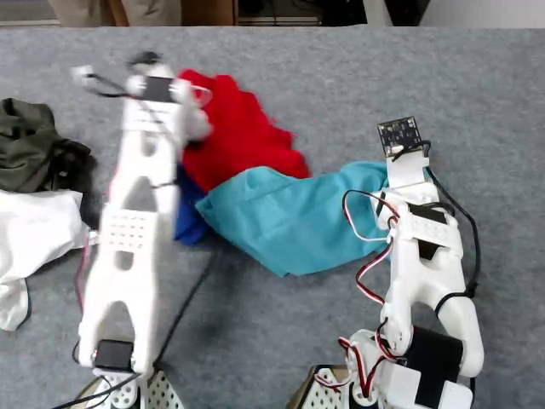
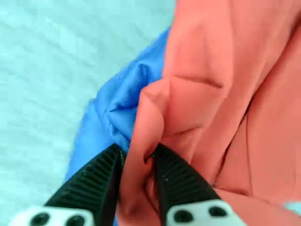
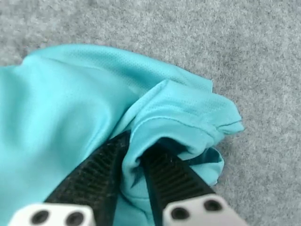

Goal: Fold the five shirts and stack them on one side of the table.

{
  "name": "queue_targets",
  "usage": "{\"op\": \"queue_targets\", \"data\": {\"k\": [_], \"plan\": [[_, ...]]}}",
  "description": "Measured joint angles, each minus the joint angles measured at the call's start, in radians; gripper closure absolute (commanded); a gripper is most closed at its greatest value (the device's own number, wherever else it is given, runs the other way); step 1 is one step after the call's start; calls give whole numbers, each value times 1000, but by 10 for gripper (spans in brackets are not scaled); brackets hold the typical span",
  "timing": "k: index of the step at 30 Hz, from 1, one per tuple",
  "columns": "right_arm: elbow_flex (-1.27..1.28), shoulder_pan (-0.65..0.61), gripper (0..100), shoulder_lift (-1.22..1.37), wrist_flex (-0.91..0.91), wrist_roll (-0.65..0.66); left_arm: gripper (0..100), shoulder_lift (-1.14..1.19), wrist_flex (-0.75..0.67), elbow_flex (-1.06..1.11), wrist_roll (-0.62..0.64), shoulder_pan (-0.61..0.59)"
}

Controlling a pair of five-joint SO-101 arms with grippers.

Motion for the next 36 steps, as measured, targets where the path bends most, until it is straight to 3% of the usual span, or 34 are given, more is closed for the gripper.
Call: {"op": "queue_targets", "data": {"k": [12, 19, 29, 34, 36], "plan": [[0, 0, 994, 6, 0, 0, 981, -374, 3, -130, -29, -502], [0, 0, 994, 6, 0, 0, 979, -549, 3, -132, -58, -727], [0, 0, 994, 6, 0, 0, 975, -559, 3, 14, -92, -767], [0, 0, 991, 6, 0, 0, 784, -559, 3, 112, -135, -767], [0, -8, 991, 11, 0, 0, 772, -562, 3, 124, -178, -764]]}}
